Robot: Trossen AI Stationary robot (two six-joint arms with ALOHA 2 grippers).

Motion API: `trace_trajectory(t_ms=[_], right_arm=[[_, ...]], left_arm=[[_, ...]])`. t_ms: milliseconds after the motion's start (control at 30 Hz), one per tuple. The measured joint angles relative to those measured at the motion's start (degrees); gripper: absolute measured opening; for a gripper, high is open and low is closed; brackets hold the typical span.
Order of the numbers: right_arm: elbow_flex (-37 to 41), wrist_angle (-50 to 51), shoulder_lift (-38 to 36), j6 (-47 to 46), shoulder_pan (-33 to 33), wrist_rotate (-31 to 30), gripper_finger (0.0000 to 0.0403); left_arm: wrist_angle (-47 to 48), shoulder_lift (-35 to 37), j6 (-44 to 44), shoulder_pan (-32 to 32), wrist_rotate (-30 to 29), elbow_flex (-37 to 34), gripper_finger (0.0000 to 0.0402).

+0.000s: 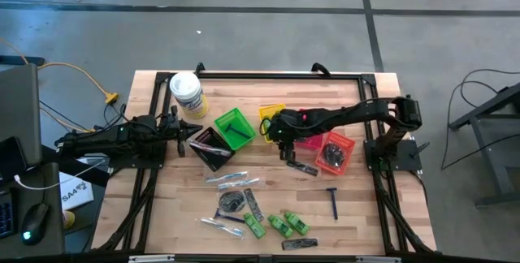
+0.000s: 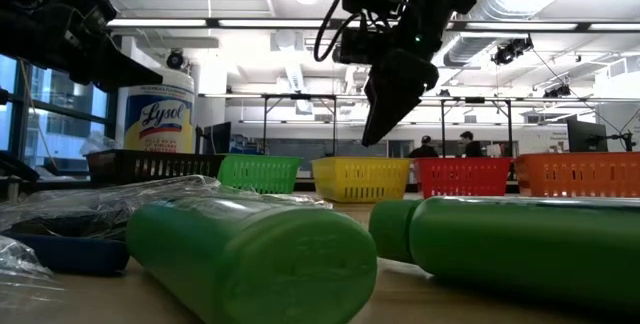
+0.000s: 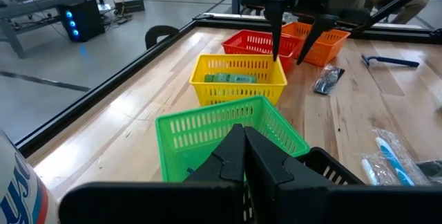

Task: Pick & Place Travel size toiletries
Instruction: Put the right green bottle shampoo into the yellow bin

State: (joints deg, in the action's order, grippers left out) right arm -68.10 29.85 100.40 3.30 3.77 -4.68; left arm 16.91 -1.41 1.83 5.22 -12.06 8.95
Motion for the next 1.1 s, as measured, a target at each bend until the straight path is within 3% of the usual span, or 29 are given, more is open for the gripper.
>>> trace_trajectory(t_ms=[400,867,1100], right_arm=[[0.11,-0.33,4.64,-0.47,1.54,-2.78,0.0156],[0.11,-4.03,6.87,-3.38,2.0,0.67,0.0046],[0.11,-4.23,6.91,-3.47,1.99,0.73,0.0026]], left_arm=[[-0.16,0.0,0.58,0.01,0.13,0.0,0.0],[-0.09,-0.02,0.59,-0.01,-0.03,0.0,0.0],[-0.31,0.0,0.59,-0.01,-0.03,0.0,0.0]])
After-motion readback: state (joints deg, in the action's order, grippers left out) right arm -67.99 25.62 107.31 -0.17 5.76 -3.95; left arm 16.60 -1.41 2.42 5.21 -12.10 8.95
